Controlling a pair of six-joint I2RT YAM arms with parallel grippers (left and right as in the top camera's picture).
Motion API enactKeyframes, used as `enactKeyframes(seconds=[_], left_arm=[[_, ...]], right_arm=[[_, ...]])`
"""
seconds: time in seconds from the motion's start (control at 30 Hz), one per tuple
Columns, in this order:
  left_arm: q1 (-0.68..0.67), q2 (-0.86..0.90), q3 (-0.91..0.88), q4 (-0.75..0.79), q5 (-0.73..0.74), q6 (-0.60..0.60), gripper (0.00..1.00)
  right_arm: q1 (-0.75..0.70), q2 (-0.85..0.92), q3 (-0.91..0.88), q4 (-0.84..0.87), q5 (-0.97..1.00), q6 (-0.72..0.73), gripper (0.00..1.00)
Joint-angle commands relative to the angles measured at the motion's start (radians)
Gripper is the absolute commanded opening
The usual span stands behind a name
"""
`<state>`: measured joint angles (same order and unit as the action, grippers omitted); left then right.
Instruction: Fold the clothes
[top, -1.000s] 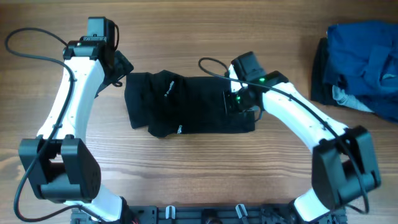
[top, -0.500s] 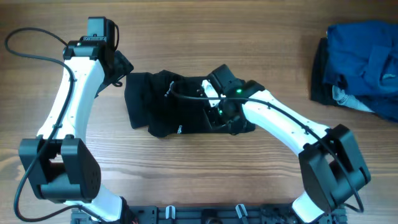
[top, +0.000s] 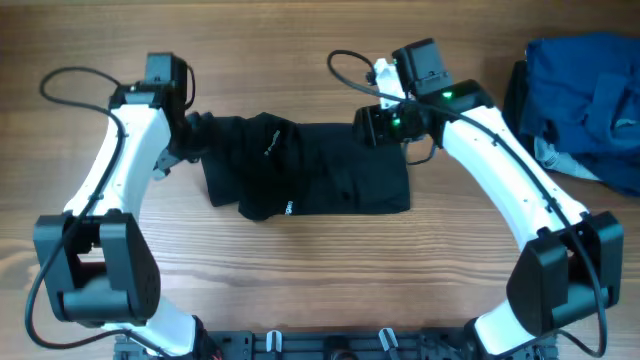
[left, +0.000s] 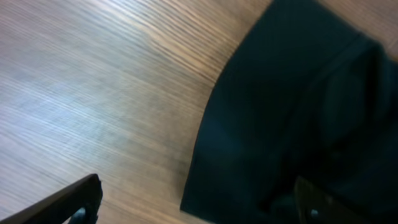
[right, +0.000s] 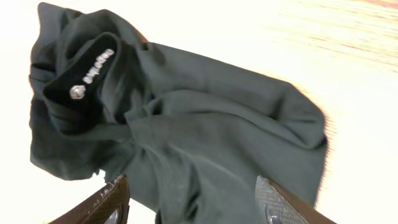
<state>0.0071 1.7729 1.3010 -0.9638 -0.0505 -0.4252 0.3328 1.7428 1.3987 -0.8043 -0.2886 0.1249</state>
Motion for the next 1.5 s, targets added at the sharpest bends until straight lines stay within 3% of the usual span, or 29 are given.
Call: enactKeyframes(seconds=[0.0,0.13,0.23,0.4,0.57,0.7,0.73,0.77,1.03,1.2,1.47], left_arm=[[0.027,-0.005,-0.113,0.079,0.143,0.165,0.96],[0.042,-0.005,-0.214,0.258,0.257,0.266,0.92],[0.042,-0.003,-0.258,0.386,0.286,0.265,0.92],[0.042,0.035,-0.269,0.445,0.29,0.265,0.86],[0.041,0.076,-0.27,0.43,0.288,0.264,0.59],[0.048,0.076,-0.27,0.43,0.262,0.261,0.24],[0.053,0.076,-0.27,0.43,0.249,0.261,0.1],[0.06,0.076,-0.27,0.43,0.238,0.261,0.04],[0.143,0.06,-0.269,0.418,0.273,0.257,0.04],[0.143,-0.072,-0.264,0.396,0.333,0.257,0.04],[-0.008,-0.362,-0.262,0.388,0.346,0.252,0.04]], right_arm=[[-0.017,-0.015,0.015,-0.015,0.005,-0.048,0.66],[-0.017,-0.015,0.015,-0.015,0.012,-0.048,0.67],[-0.018,-0.015,0.015,-0.015,0.012,-0.047,0.67],[-0.018,-0.015,0.015,-0.016,0.013,-0.047,0.67],[-0.018,-0.015,0.015,-0.016,0.032,-0.047,0.7],[-0.018,-0.015,0.015,-0.016,0.031,-0.047,0.71],[-0.018,-0.015,0.015,-0.016,0.031,-0.046,0.71],[-0.018,-0.015,0.015,-0.016,0.031,-0.047,0.71],[-0.018,-0.015,0.015,-0.016,0.031,-0.043,0.71],[-0.018,-0.015,0.015,-0.019,0.031,-0.035,0.71],[-0.018,-0.008,0.014,-0.031,0.031,-0.004,0.71]])
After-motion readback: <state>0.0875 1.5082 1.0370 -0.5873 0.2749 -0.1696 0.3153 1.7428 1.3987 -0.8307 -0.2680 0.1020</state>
